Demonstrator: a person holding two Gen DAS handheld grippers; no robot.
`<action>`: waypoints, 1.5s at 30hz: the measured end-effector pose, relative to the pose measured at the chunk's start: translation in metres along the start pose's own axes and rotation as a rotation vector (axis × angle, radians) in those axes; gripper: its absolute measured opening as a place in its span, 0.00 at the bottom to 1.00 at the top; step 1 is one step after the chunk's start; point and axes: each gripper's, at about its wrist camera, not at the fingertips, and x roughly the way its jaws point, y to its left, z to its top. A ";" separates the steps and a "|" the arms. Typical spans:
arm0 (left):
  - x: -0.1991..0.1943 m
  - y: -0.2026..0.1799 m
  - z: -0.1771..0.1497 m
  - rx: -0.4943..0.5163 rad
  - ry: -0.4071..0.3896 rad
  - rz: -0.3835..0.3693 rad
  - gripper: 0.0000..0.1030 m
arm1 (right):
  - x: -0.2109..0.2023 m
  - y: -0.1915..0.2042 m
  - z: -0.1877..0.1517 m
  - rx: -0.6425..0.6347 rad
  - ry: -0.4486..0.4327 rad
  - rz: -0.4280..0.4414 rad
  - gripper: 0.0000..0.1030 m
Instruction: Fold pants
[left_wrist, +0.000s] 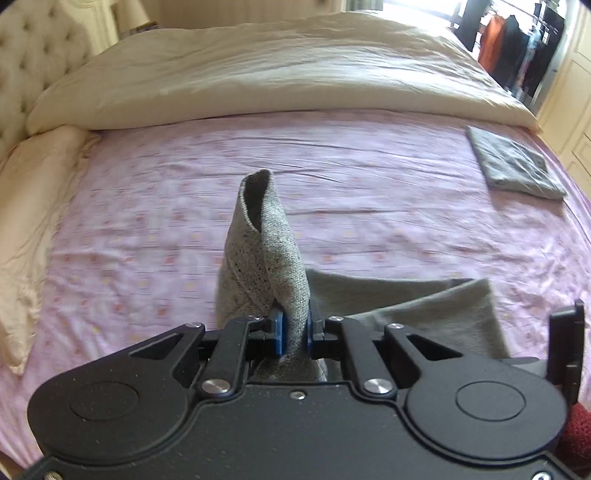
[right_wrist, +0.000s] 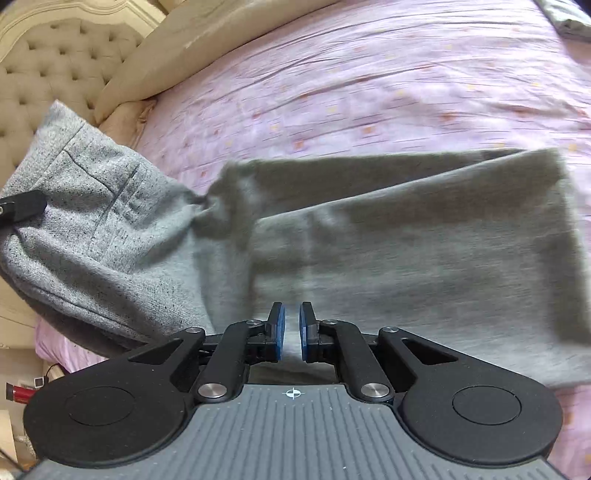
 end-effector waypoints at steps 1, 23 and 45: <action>0.009 -0.018 0.000 0.009 0.010 -0.012 0.15 | -0.002 -0.011 0.003 0.000 0.005 -0.008 0.08; 0.055 -0.029 -0.075 -0.069 0.246 0.197 0.26 | 0.006 -0.077 0.057 0.053 0.014 0.081 0.57; 0.038 -0.088 -0.130 0.210 0.113 0.052 0.27 | -0.051 0.019 0.089 0.036 -0.004 0.327 0.14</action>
